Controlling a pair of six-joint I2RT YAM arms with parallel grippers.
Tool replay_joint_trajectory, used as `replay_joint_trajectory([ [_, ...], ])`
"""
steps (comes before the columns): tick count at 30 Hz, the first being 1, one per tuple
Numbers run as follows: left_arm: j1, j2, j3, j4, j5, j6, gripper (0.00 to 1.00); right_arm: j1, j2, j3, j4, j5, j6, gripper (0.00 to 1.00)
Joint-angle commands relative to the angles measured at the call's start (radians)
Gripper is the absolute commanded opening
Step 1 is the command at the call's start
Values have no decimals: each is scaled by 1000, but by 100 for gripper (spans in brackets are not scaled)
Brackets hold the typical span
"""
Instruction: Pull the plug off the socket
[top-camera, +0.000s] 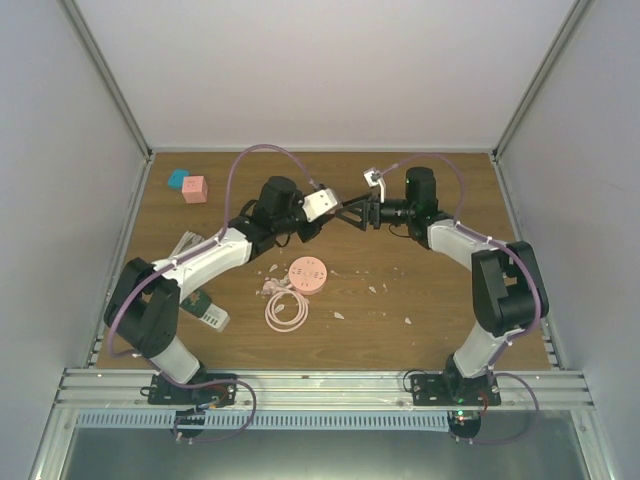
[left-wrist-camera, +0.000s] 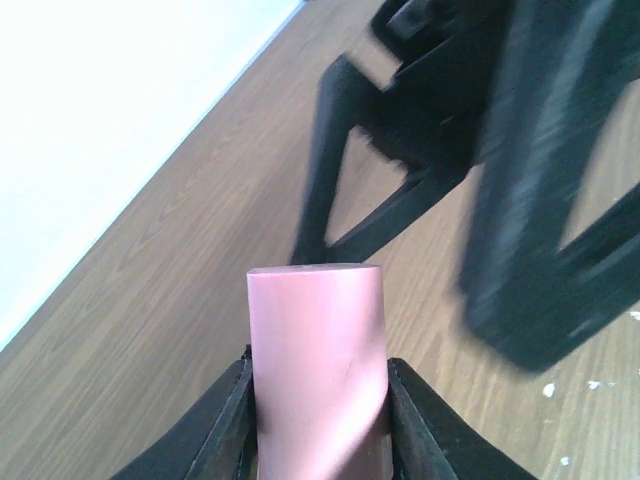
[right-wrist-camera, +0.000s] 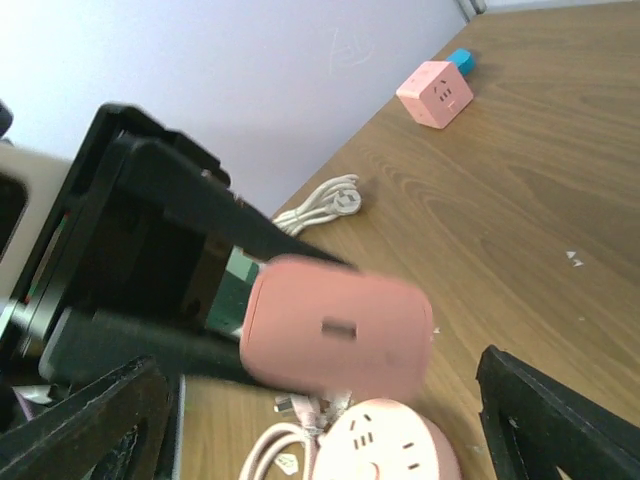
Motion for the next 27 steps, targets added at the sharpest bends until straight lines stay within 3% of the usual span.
replay_joint_trajectory([
  [1,69,12,14,21,43,-25,15,-32,-39,-1,-30,12,-65,87],
  [15,415,184,121,-168,68,-106,14,-37,-90,22,-158,93,-274,97],
  [27,642,424,350,-285,-13,-57,17,5,-75,44,-237,168,-371,100],
])
